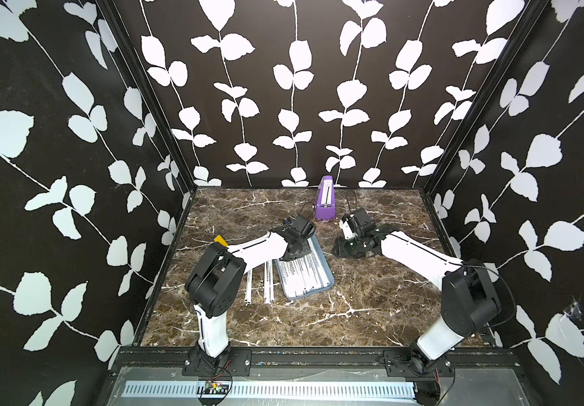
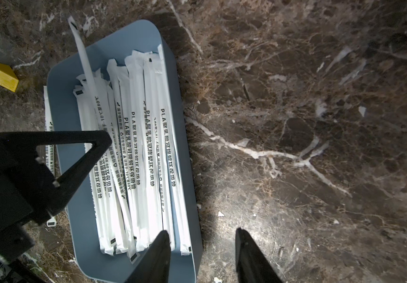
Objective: Put the straws into the storage box
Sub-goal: Place the straw in the storage box.
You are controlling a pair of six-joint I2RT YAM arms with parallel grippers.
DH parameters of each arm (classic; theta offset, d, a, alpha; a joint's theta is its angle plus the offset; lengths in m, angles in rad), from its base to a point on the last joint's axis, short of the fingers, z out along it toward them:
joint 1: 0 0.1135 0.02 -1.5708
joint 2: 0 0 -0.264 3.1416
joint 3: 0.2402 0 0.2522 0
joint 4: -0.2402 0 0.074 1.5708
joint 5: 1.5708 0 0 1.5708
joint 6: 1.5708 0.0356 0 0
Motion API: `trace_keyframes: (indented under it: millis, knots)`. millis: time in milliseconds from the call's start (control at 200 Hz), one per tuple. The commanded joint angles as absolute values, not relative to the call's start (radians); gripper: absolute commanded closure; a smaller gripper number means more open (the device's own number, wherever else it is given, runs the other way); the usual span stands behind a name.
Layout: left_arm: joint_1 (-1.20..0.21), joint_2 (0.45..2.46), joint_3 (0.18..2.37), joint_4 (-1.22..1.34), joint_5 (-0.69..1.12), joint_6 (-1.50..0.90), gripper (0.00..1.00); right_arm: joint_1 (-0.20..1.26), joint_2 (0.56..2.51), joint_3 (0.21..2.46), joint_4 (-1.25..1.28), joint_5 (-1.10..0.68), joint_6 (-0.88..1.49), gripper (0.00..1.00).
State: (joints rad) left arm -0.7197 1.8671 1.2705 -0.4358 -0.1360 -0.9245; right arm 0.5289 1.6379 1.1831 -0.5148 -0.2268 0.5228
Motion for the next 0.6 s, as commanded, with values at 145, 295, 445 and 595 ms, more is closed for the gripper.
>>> trace_keyframes:
  millis: [145, 295, 445, 595]
  knots:
    - [-0.763, 1.893, 1.305, -0.499, -0.144, -0.982, 1.0, 0.524, 1.627, 1.16, -0.472, -0.25, 0.526, 0.55]
    - [-0.771, 1.882, 1.301, -0.52, -0.147, -0.998, 0.97, 0.523, 1.647, 1.165, -0.452, -0.267, 0.536, 0.55]
    - [-0.769, 1.875, 1.301, -0.524, -0.155, -0.997, 0.78, 0.528, 1.66, 1.17, -0.437, -0.279, 0.546, 0.56]
    - [-0.769, 1.852, 1.306, -0.522, -0.155, -0.995, 0.73, 0.537, 1.66, 1.177, -0.44, -0.276, 0.546, 0.56]
